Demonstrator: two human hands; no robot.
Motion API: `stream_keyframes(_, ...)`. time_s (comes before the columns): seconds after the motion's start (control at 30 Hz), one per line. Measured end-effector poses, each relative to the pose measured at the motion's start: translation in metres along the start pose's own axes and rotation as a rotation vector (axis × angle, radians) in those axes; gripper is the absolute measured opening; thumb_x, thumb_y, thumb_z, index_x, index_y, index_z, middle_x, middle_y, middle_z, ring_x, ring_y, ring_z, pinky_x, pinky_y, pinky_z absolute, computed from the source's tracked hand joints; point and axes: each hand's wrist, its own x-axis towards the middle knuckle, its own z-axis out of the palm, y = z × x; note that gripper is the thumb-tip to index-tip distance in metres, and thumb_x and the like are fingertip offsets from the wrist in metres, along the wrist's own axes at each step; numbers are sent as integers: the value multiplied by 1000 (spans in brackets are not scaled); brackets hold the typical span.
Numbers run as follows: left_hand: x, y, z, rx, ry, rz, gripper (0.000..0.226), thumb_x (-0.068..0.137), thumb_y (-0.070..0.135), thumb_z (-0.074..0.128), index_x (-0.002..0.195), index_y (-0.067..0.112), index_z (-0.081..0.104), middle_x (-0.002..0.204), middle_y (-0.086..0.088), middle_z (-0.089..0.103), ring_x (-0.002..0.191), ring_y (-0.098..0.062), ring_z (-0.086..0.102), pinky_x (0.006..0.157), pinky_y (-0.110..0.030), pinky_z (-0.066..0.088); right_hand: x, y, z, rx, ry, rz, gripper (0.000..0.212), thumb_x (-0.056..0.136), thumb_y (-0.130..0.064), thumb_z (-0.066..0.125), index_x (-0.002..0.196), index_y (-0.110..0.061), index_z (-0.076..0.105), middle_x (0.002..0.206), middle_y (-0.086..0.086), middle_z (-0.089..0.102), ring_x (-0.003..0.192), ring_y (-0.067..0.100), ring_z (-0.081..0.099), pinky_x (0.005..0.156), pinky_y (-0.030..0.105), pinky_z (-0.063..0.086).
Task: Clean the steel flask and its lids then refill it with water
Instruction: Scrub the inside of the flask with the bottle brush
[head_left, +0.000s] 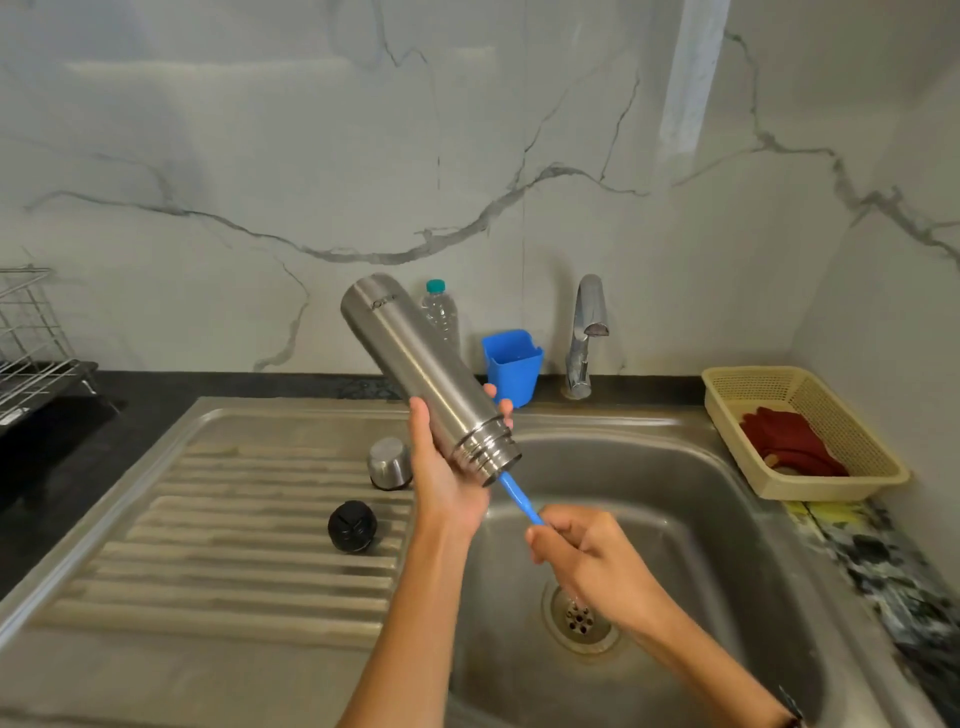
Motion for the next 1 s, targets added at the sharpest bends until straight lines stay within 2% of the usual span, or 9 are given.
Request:
stream_keyframes(0.07,-4,-9,-6,-22,1,-20,67,81,57,50,120,3,58,97,-16,66,83,-29,65,70,-33,56,-6,4,-2,-39,-30,24,33,92,-12,54,59,-11,49,37,-9,34,33,4,29,40,17,24)
stream_keyframes(0.17,-6,-14,-21,5,84,-29,58,85,53,51,112,3,61,86,-12,68,77,-25,66,69,-34,54,-18,20,-16,-575,-33,-116,31,83,-43,40,61,-21,40,43,-7,36,45,15,37,49,25,26)
stream_keyframes(0.23,-7,-15,-27,-22,170,2,71,75,53,61,126,5,55,92,-12,68,79,-25,68,69,-34,55,-26,27,-26,-854,-12,-174,29,79,-45,35,63,-20,39,43,-2,41,46,25,44,45,31,29)
stream_keyframes(0.37,-7,-22,-25,72,219,57,94,62,55,74,142,15,42,119,-21,60,87,-29,69,66,-36,56,-15,21,-11,-1185,83,-174,24,73,-38,40,55,-22,45,36,1,46,31,22,46,37,22,13)
stream_keyframes(0.47,-6,-17,-24,98,222,97,71,77,44,68,138,19,43,109,-16,61,73,-25,69,63,-38,57,-22,19,-8,-1259,126,-237,25,71,-36,39,55,-21,50,34,2,45,27,23,44,40,22,9)
stream_keyframes(0.57,-9,-20,-25,117,248,164,48,93,31,57,138,28,40,114,-9,63,88,-25,67,80,-46,57,-33,22,-15,-1365,172,-288,24,70,-34,44,54,-19,52,31,2,42,23,21,40,38,21,8)
stream_keyframes(0.7,-13,-33,-16,287,230,161,48,93,27,58,139,28,41,111,-6,66,99,-27,63,90,-52,52,-28,18,-2,-1371,170,-171,25,47,-31,75,55,-18,55,31,5,44,23,21,43,36,19,11)
stream_keyframes(0.83,-14,-28,-18,255,297,217,56,94,25,58,144,30,34,121,-7,63,98,-22,65,87,-45,54,-43,25,-16,-1389,201,-292,20,51,-27,68,55,-17,52,30,3,41,21,22,39,40,18,9)
stream_keyframes(1.0,-22,-35,-14,322,272,226,61,93,24,60,145,33,31,127,-5,61,104,-19,65,89,-41,54,-36,23,-10,-1326,143,-262,17,67,-27,57,56,-17,51,30,3,41,22,26,39,39,18,11)
